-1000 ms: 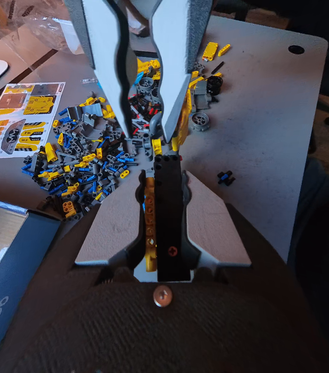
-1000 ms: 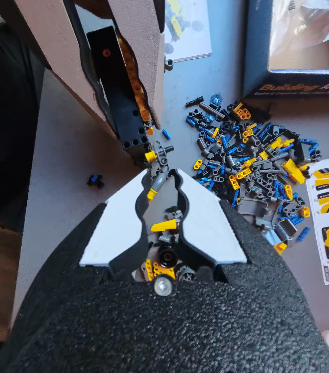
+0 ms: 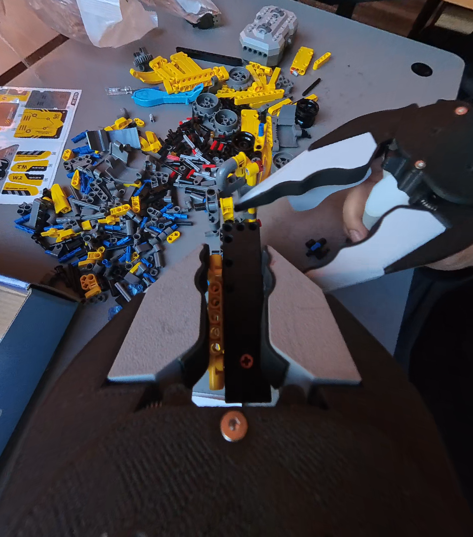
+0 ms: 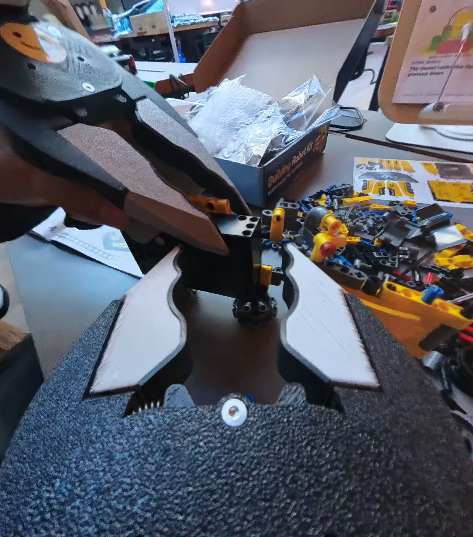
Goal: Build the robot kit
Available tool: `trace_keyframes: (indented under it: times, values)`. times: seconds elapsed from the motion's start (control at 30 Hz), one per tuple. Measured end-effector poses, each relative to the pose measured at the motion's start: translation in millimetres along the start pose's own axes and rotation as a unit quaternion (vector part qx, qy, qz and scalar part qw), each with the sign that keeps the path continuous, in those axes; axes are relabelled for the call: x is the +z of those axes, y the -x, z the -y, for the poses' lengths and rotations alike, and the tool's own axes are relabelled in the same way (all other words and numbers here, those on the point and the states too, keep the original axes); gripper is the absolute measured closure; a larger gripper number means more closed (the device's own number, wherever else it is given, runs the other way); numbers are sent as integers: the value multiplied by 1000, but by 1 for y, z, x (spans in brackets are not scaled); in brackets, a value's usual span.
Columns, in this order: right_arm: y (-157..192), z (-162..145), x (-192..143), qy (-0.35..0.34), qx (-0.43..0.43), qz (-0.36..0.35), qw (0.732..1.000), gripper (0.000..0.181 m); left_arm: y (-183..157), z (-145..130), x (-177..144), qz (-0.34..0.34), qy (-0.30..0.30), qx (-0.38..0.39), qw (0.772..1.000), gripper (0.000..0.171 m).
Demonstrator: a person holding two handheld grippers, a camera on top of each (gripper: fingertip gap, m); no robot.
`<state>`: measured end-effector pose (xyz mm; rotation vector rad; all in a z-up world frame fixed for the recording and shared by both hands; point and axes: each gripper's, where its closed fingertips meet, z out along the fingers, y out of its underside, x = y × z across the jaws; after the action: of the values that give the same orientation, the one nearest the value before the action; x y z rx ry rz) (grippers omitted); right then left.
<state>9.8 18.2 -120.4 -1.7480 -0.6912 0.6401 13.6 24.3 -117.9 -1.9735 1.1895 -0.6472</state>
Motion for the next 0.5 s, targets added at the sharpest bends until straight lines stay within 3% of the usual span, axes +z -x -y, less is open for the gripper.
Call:
trace_keyframes:
  times: [0.1, 0.17, 0.5]
  values:
    - [-2, 0, 0, 0, -15, -18, 1000, 110, 0, 0, 0, -7, 0, 1, 1000, 139]
    - [-4, 2, 1, -7, 1, -25, 1000, 118, -2, 0, 0, -13, -1, 1, 1000, 139]
    - [4, 3, 6, -1, -17, -4, 1000, 111, -2, 1, 1, -22, -23, -3, 1000, 140]
